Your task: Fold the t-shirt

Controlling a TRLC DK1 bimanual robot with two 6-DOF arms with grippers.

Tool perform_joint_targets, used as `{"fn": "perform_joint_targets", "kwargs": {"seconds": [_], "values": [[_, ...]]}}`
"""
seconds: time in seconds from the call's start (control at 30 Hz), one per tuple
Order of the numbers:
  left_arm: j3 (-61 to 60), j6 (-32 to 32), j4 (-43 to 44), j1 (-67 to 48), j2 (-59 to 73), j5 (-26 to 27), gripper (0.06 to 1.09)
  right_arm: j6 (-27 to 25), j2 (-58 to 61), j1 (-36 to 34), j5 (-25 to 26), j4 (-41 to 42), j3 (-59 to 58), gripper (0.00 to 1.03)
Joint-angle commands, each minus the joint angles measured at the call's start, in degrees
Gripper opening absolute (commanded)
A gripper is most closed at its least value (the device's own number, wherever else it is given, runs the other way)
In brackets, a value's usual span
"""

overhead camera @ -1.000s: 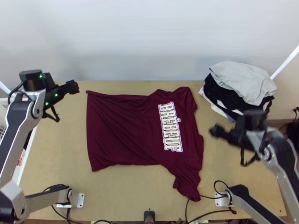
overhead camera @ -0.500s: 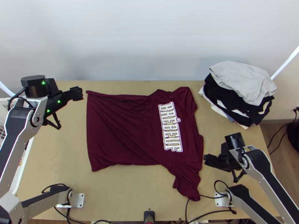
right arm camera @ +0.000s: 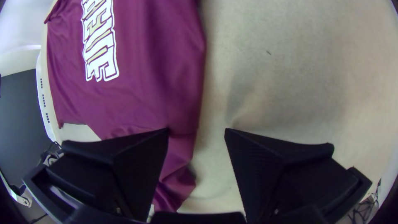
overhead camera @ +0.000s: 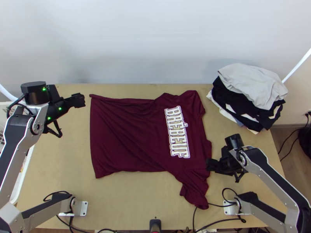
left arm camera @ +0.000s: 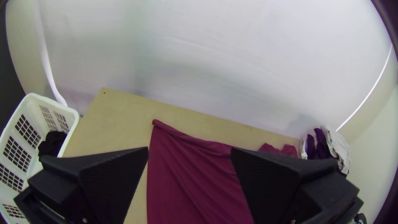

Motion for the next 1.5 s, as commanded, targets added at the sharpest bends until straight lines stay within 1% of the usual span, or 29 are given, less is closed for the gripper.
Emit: {"fn": "perform_joint_targets", "kwargs": {"seconds": [0.0,0.03,0.1,0.2,0.23,0.3,0.33,0.37,0.43,0.47,0.6,0.67,0.8,0.87,1.0,1.13,1.23,1.3,1.4,1.43,1.47], "values": [[-0.5,0.1,-0.3,0.3,-0.8,-0.1,1.02,-1.2,2.2,-0.5,-0.5,1.5,-0.9,0.61],[-0.5,0.3,-0.3,0.3,-0.7,-0.1,1.02,-1.2,2.9,-0.5,-0.5,2.1,-1.1,0.60],[-0.6,0.5,-0.3,0.6,-0.5,-0.1,1.02,-1.9,4.6,-0.4,-0.6,2.4,-1.1,0.48],[-0.5,0.9,-0.3,0.9,-0.1,-0.1,1.02,-1.9,6.2,0.3,-0.7,3.4,-1.2,0.46],[-0.7,1.1,-0.3,1.0,0.0,-0.1,1.02,-2.0,6.7,1.1,-0.6,3.4,-1.1,0.42],[-1.1,2.0,-0.3,1.3,0.2,-0.1,1.02,-2.2,7.0,2.7,-0.6,3.7,-0.9,0.19],[-1.6,3.3,-0.7,1.3,0.2,0.0,1.02,-2.2,7.0,2.9,-0.6,4.4,-0.8,0.10],[-2.2,5.0,-1.3,1.2,0.2,0.0,1.02,-2.3,6.9,2.9,-0.6,4.7,-0.7,0.04],[-3.3,9.3,-3.2,1.2,0.2,0.3,1.02,-2.3,6.8,2.9,-0.5,4.8,-0.2,0.03],[-3.9,12.3,-5.4,0.9,0.5,0.8,1.02,-2.3,6.8,2.6,-0.5,4.8,-0.1,0.03],[-8.0,28.5,-16.2,0.9,0.5,5.0,1.02,-2.7,6.8,2.1,-0.5,4.8,0.3,0.03],[-9.9,35.2,-21.0,0.4,0.1,6.1,1.02,-2.9,6.8,2.0,-0.5,4.8,0.4,0.03],[-12.3,42.4,-30.8,-0.2,2.2,5.5,1.02,-2.9,6.8,2.2,-0.5,4.8,0.7,0.03],[-13.8,43.2,-33.0,-0.7,2.9,5.5,1.02,-2.7,6.8,2.5,-0.5,4.8,1.1,0.03],[-19.1,43.2,-34.7,-2.7,5.5,5.5,1.02,-2.6,6.8,2.6,-0.5,4.7,1.2,0.03],[-24.2,43.2,-34.6,-5.7,6.5,5.4,1.02,-2.4,6.5,2.7,-0.3,4.7,1.3,0.03],[-26.8,42.4,-35.5,-9.4,7.0,4.8,1.02,-2.0,6.3,2.9,-0.2,4.7,1.3,0.03],[-28.0,40.5,-36.0,-12.1,8.1,4.6,1.02,-1.9,6.1,2.9,0.0,4.7,1.3,0.03],[-28.5,39.3,-35.5,-12.9,10.8,4.3,1.02,-1.9,6.0,2.9,0.0,4.7,1.4,0.03],[-28.5,39.2,-35.0,-13.2,11.2,4.3,1.00,-1.9,6.0,3.0,0.0,4.7,1.4,0.03],[-28.5,38.9,-33.8,-13.2,11.6,4.3,0.97,-1.7,6.0,3.1,0.1,4.7,1.4,0.03]]}}
